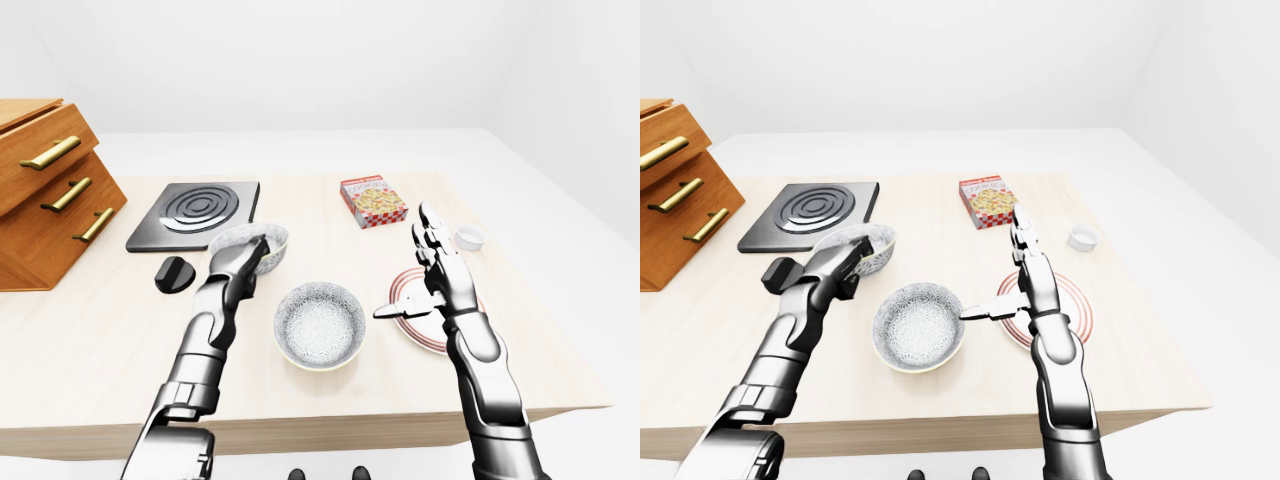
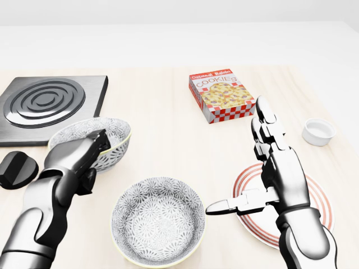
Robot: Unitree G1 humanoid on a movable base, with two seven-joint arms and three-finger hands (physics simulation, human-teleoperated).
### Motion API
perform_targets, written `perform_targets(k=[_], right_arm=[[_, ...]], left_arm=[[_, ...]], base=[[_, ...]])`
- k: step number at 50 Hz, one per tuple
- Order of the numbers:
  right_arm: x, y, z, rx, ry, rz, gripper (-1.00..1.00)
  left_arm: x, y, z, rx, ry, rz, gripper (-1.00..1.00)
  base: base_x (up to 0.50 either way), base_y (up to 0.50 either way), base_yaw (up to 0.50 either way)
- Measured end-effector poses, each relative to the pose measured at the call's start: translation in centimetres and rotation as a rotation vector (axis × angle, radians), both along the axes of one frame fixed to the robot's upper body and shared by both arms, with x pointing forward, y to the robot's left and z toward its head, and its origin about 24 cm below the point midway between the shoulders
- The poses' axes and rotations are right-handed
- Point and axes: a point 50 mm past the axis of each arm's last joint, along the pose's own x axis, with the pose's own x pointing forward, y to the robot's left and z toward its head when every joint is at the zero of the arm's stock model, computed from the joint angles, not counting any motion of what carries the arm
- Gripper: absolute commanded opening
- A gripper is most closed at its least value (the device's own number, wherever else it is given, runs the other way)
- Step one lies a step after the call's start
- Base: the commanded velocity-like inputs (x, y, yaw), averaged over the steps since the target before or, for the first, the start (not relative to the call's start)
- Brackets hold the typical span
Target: Pick the akita bowl from table center and place it on the plate.
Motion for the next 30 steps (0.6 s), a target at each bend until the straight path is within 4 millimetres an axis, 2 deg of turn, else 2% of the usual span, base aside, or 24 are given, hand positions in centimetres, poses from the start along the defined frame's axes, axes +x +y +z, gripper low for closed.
perform_targets(k=[16, 30], right_arm=[[-0.2, -0.1, 0.5, -0.04, -0.019, 0.015, 1.0], [2.3, 1.2, 4.9, -0.298, -0.154, 0.112, 1.0]], left_arm=[[-2.2, -2.0, 4.6, 0.016, -0.07, -0.103, -1.0], [-3.3, -3.5, 6.8, 0.018, -0.098, -0.164, -1.0]], base=[[0.0, 0.0, 0.0], [0.0, 0.0, 0.0]])
